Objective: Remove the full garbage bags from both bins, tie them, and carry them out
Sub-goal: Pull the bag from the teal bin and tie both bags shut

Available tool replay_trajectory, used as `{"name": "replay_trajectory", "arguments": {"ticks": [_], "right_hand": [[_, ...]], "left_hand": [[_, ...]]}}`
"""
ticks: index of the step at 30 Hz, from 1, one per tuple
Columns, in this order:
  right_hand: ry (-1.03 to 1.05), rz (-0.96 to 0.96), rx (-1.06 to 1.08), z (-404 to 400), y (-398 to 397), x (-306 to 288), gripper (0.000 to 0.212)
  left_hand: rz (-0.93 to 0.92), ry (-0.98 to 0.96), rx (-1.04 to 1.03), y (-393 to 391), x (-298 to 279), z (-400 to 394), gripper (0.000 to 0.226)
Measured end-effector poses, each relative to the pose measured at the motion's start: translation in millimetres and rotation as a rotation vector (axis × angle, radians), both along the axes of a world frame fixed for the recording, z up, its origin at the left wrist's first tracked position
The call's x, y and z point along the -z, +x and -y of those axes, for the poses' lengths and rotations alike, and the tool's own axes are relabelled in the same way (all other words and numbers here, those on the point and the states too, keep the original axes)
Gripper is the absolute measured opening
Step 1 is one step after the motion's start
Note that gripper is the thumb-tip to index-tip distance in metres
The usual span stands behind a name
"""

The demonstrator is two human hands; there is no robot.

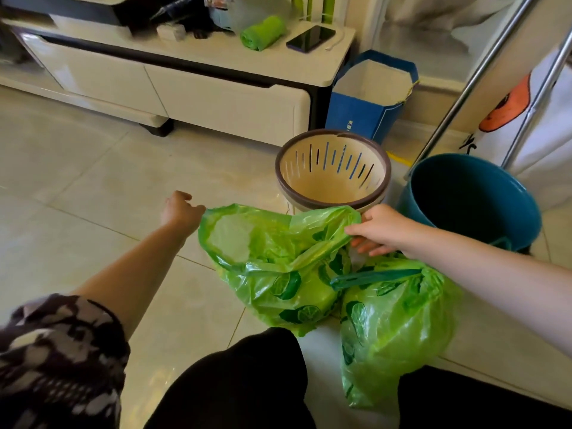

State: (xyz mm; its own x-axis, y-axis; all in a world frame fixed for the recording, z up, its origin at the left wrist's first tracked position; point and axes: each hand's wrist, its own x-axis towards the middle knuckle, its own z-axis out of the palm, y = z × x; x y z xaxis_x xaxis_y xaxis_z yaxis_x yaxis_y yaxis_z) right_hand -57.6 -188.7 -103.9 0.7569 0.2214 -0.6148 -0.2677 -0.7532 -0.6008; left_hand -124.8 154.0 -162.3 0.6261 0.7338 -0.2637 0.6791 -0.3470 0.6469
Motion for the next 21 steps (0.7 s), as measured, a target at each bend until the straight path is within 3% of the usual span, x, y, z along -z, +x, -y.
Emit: {"name": "replay_trajectory", "arguments": {"ticks": [5, 11, 17, 21], "right_hand": [[0.222, -0.140, 0.149, 5, 4, 6, 0.028], [0.531, -0.280, 0.245, 11, 5, 2, 0.017], [0.610, -0.323, 0.230, 21, 1, -10, 0.025], [0.618, -0.268, 0.167, 32, -8, -23, 0.029]], "left_hand": [[-0.067, -0.184, 0.029, 15, 16, -2, 0.071], [-0.029, -0.161, 0.091, 11, 14, 8, 0.020], [0.033, -0.162, 0.132, 3, -19, 19, 0.015], [-0.001, 0.052, 0.254, -7, -43, 26, 0.020]]}}
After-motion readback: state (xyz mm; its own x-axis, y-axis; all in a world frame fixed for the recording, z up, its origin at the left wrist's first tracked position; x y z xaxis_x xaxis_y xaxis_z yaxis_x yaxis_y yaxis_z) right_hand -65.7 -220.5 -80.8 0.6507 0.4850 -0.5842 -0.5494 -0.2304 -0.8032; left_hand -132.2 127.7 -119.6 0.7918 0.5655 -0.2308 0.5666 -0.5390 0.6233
